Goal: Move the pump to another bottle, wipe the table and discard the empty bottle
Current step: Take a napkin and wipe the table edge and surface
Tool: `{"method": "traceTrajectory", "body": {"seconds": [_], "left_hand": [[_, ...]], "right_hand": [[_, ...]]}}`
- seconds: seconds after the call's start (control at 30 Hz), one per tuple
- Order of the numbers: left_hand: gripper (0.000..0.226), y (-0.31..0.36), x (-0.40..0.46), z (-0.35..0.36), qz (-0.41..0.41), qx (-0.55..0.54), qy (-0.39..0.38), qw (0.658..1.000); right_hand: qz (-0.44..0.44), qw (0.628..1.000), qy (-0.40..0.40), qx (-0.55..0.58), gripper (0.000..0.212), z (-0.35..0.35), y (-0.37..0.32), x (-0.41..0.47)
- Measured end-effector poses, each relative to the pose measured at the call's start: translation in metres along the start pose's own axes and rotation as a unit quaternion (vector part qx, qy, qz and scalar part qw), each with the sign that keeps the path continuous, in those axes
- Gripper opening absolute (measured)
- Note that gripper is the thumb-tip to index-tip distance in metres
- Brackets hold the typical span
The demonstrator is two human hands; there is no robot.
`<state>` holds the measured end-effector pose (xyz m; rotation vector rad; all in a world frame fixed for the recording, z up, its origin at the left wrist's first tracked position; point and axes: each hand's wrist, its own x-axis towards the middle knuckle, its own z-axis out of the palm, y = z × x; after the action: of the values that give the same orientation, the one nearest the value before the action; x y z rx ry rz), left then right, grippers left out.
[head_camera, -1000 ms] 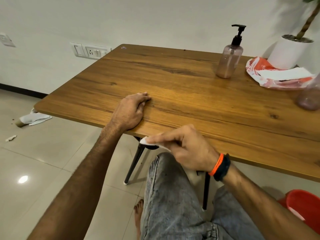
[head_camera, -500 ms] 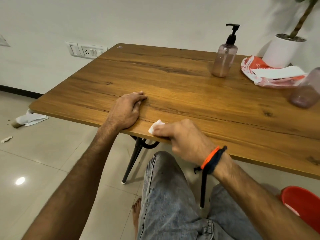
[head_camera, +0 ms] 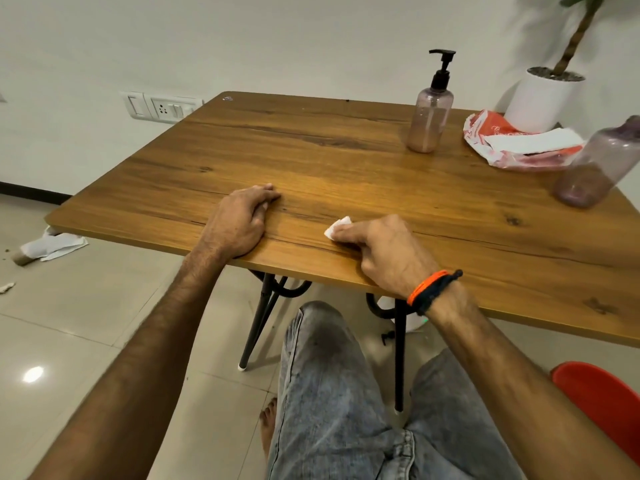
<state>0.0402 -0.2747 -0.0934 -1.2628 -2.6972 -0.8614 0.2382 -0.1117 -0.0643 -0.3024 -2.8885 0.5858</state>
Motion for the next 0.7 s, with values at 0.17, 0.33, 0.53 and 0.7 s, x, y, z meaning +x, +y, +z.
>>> {"method": "traceTrajectory", "body": {"seconds": [0.17, 0.33, 0.53, 0.7], "left_hand": [[0.037, 0.0, 0.0, 0.0, 0.001, 0.002, 0.001, 1.0], [0.037, 0.001, 0.0, 0.0, 0.001, 0.003, -0.004, 1.0], [0.038, 0.0, -0.001, 0.0, 0.003, 0.003, -0.007, 1.0], [0.038, -0.002, 0.0, 0.001, 0.001, 0.002, -0.008, 1.0]], "right_hand": [[-0.107, 0.994, -0.027, -0.02, 0.056, 0.019, -0.029, -0.038], [-0.084, 0.98, 0.06, 0.17, 0.052, 0.002, -0.015, -0.042], [0.044, 0.998, 0.043, 0.001, 0.053, -0.013, 0.023, -0.017], [-0.034, 0.999, 0.017, -0.037, 0.06, 0.009, -0.004, -0.044]]}}
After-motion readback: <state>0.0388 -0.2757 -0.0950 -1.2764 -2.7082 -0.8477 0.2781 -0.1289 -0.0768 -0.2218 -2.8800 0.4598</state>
